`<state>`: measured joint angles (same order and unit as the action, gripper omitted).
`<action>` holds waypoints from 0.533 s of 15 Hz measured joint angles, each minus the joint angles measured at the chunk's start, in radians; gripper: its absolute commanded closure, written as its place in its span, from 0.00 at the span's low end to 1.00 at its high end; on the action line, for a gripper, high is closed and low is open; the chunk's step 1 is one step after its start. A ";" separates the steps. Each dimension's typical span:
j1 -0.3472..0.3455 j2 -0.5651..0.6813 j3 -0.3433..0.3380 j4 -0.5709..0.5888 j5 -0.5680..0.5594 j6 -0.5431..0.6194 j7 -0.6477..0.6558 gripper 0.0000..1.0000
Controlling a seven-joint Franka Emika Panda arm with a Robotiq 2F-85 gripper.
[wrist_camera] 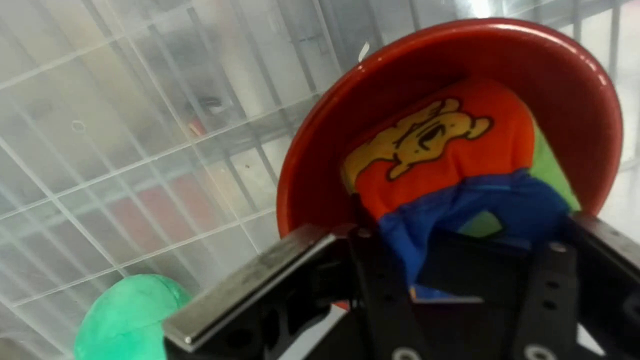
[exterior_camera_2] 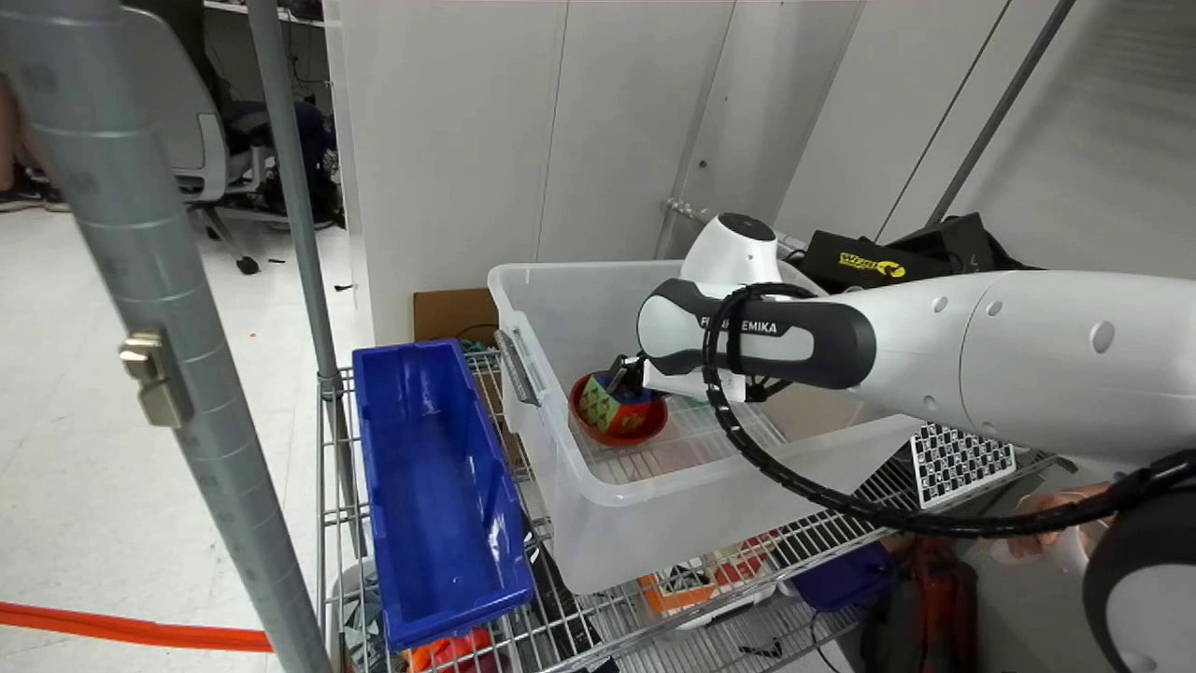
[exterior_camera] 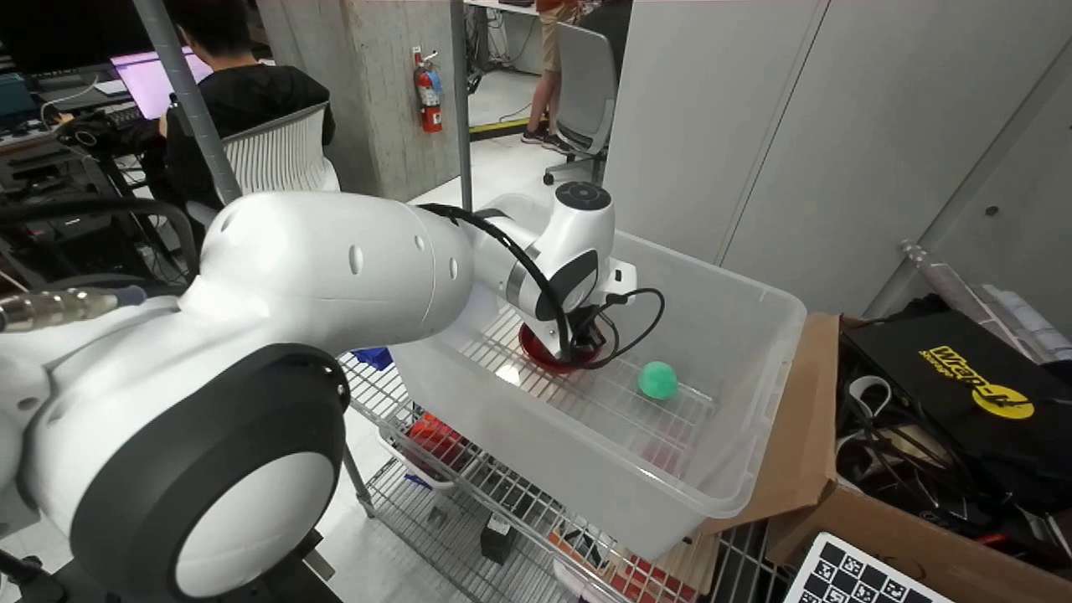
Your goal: Remove the cube from the red bowl that is in the bucket and put the cube in the bucket
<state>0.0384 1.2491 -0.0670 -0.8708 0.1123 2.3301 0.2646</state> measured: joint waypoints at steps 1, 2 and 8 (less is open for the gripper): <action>0.002 0.005 0.001 0.010 -0.001 -0.004 0.000 1.00; 0.005 0.006 0.001 0.017 -0.003 -0.012 0.001 1.00; 0.031 -0.010 -0.027 0.063 -0.037 -0.046 0.028 1.00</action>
<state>0.0690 1.2393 -0.0942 -0.8076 0.0749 2.2846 0.2925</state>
